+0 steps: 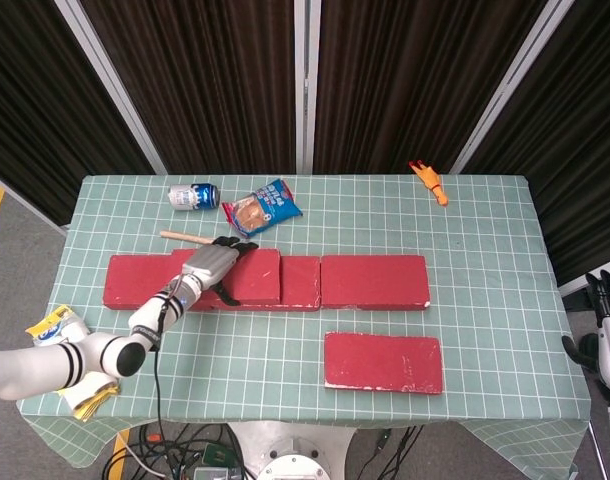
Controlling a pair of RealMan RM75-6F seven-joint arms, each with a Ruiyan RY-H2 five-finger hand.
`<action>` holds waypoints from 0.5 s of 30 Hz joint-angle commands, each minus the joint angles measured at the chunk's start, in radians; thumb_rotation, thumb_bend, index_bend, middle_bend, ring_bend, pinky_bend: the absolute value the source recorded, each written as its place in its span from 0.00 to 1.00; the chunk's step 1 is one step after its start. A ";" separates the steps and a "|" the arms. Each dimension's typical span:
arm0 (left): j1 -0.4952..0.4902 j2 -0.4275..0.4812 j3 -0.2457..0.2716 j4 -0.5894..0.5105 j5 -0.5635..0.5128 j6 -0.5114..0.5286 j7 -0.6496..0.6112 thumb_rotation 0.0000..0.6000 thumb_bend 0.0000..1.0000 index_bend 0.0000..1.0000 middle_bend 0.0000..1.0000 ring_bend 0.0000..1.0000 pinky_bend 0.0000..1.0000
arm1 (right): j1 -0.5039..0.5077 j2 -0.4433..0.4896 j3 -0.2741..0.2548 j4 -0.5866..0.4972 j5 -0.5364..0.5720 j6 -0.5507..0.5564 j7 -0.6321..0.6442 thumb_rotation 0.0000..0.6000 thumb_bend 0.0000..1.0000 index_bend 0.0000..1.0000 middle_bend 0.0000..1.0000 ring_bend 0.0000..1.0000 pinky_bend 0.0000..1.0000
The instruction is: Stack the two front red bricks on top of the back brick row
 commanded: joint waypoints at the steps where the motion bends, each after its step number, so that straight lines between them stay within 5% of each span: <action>1: -0.001 -0.001 0.001 0.002 0.002 -0.001 -0.002 1.00 0.08 0.10 0.25 0.00 0.00 | -0.001 -0.006 0.002 0.013 -0.009 0.011 0.012 1.00 0.18 0.00 0.00 0.00 0.00; 15: -0.001 0.011 -0.003 -0.005 0.036 -0.007 -0.020 1.00 0.08 0.10 0.25 0.00 0.00 | 0.001 -0.002 0.001 0.008 0.009 -0.006 0.008 1.00 0.18 0.00 0.00 0.00 0.00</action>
